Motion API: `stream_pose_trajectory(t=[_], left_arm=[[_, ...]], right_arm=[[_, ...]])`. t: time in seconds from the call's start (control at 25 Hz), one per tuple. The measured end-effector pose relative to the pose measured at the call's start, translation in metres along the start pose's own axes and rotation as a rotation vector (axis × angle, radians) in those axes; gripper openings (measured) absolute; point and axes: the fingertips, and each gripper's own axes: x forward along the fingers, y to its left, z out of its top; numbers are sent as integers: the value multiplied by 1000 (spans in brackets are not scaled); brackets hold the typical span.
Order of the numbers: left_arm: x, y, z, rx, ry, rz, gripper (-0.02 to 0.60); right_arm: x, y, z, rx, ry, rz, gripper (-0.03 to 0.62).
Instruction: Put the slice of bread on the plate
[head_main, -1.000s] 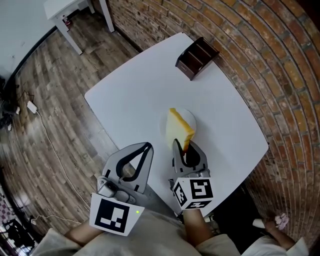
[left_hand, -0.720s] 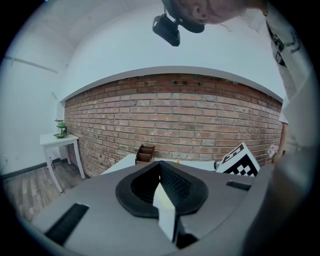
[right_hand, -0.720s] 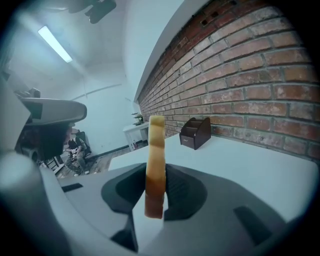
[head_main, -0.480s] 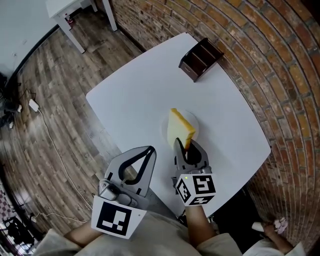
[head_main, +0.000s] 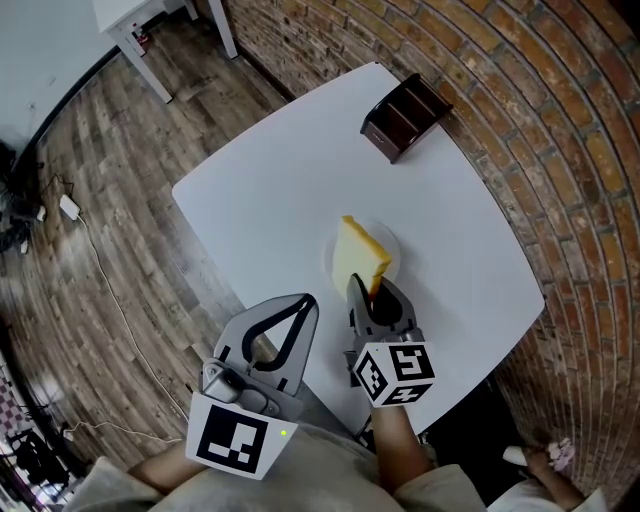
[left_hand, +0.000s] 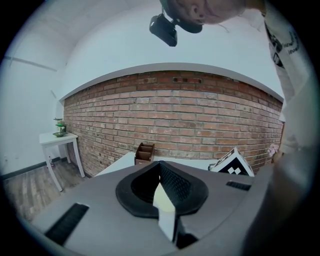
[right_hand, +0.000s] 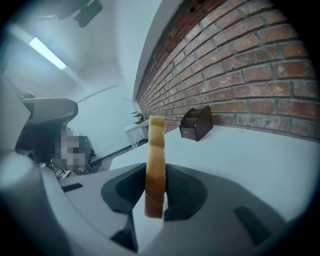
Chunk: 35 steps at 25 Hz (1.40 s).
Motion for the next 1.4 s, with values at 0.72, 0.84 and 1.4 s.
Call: stream_pose_trajectory(t=[0.72,0.84,1.4], left_arm=[[15,-3,-3,7,22,-18,9],[13,-2,-4,11,21,-17,9],[12,-1,-8,4,31,-19,9]], right_arm=[[15,-23,-16,95,52,25,94],[16,-22,-15,107,51,35,94],[26,-34,-18,247,37,92,104]])
